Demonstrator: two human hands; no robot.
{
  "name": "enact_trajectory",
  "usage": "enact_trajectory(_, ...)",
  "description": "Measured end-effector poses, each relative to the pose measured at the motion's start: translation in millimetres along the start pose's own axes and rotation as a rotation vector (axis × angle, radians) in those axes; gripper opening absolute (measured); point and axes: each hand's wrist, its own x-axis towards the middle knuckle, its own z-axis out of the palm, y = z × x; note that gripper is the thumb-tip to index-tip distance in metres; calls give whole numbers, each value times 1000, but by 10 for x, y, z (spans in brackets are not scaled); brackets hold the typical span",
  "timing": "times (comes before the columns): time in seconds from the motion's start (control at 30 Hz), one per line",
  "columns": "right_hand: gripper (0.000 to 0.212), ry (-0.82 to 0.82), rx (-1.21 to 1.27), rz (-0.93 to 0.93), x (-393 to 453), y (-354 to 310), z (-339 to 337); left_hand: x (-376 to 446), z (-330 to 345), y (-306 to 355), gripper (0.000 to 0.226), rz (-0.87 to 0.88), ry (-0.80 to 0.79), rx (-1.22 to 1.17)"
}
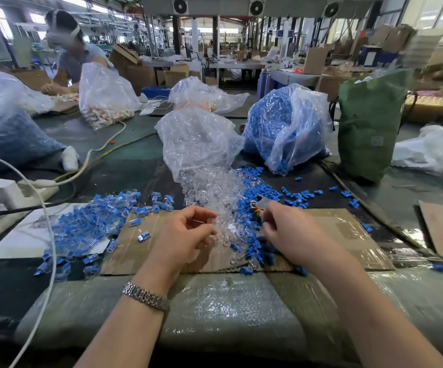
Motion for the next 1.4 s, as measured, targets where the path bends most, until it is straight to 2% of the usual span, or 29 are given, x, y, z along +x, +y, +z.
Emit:
enact_trajectory(0.1, 7, 45, 312, -12, 27, -36, -15, 5, -36, 18, 19, -75, -69, -263)
enact_trajectory(0.23, 11, 34, 726, -42, 52, -186, -18, 36, -34, 36, 25, -111, -142, -486)
enact_trajectory(0.33, 9, 69, 855, -61, 68, -275, -11, 35, -39, 45, 25, -134, -170, -627)
enact_trajectory(0.43, 5, 112, 882, -52, 65, -337, 20, 32, -40, 60, 26, -170, -156, -691)
enact_trajectory(0.63, 12, 103, 824, -48, 79, -403, 97, 58, -47, 50, 22, -198, -163, -823)
enact_trajectory(0.7, 23, 102, 844, -48, 83, -416, 122, 67, -57, 35, 24, -191, -190, -842)
enact_trajectory(0.8, 22, 120, 886, -18, 91, -419, 133, 72, -64, 30, 35, -177, -218, -833)
enact_trajectory(0.93, 10, 124, 1014, -1, 107, -393, 117, 40, -46, 66, 27, -175, -214, -765)
enact_trajectory(1.07, 11, 101, 1081, -9, 118, -383, 125, 4, -5, 115, 30, -174, -193, -694)
enact_trajectory(1.27, 18, 165, 821, -53, 102, -448, 266, -4, 31, 138, 35, -157, -161, -677)
enact_trajectory(1.4, 13, 226, 707, -109, 95, -445, 284, -16, 36, 130, 36, -114, -149, -624)
